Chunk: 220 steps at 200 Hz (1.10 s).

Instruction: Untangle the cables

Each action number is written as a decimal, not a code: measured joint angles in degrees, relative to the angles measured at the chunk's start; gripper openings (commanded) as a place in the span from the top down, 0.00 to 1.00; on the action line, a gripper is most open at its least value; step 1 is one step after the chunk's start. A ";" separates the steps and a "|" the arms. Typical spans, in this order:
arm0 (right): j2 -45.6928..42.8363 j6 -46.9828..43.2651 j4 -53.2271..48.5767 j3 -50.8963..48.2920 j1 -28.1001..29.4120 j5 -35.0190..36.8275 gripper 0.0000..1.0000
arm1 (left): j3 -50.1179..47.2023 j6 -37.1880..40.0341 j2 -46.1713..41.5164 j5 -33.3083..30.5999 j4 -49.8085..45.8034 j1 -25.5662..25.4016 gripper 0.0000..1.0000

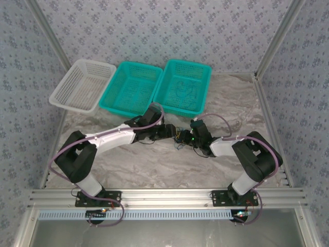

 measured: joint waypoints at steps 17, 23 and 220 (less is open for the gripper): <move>0.00 0.48 0.22 0.00 -0.11 0.00 0.85 | 0.00 1.42 0.39 2.49 -0.20 -0.20 0.34; 0.00 0.63 0.24 0.00 -0.11 0.00 0.85 | 0.02 1.81 0.63 3.34 -0.20 -0.22 0.35; 0.35 2.16 0.48 0.55 -0.13 0.02 0.86 | 4.76 3.04 9.14 6.86 -3.76 -0.68 0.67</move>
